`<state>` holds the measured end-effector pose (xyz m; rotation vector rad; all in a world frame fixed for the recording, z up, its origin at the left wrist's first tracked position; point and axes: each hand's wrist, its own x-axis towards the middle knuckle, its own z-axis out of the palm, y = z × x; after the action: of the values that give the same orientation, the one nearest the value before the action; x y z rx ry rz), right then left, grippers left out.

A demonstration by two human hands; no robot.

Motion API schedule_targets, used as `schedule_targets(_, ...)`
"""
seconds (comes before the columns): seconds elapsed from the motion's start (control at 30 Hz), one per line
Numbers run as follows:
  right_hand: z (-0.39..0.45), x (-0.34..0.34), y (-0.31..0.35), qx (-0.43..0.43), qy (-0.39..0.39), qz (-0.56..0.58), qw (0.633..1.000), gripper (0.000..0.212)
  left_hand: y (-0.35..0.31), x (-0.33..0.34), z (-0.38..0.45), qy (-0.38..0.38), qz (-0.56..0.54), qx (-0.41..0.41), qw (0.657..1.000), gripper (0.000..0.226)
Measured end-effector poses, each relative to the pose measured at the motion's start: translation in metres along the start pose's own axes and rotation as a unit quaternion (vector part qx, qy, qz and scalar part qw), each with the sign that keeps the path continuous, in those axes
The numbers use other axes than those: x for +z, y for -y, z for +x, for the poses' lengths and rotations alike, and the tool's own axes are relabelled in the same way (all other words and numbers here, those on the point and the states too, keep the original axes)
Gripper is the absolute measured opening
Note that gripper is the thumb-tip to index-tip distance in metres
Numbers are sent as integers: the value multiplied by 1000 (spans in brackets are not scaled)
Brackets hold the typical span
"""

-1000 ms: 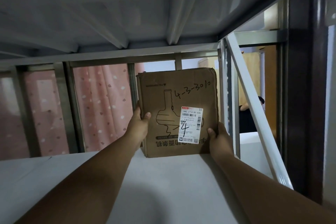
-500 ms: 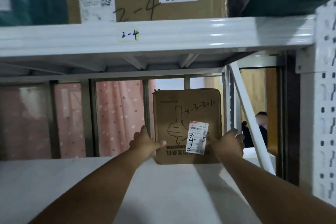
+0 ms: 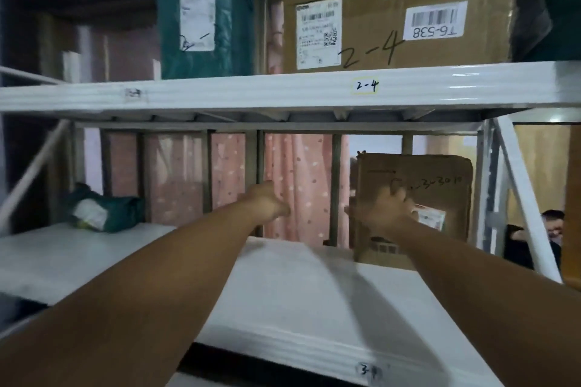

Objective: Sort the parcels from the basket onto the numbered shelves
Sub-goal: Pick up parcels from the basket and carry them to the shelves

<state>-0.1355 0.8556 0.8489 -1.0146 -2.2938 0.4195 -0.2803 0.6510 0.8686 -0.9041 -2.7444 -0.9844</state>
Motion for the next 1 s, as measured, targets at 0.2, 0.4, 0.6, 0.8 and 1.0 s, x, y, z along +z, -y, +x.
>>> schedule_targets(0.2, -43, 40, 100, -143, 64, 11, 988, 97, 83, -91, -52, -53, 44, -74, 995, 82)
schedule_targets(0.4, -106, 85, 206, -237, 147, 65, 958, 91, 170, -173, -113, -112, 56, -151, 981, 75)
schedule_targets(0.6, -174, 139, 284, -302, 205, 88, 927, 93, 264, -211, -183, -157, 42, -232, 959, 77)
schedule_targets(0.8, -250, 216, 340, -322, 269, 156, 894, 77, 364, -216, -264, -156, 61, -314, 934, 63)
schedule_targets(1.0, -344, 317, 356, -337, 374, 150, 851, 48, 472, -182, -343, -160, 36, -418, 893, 48)
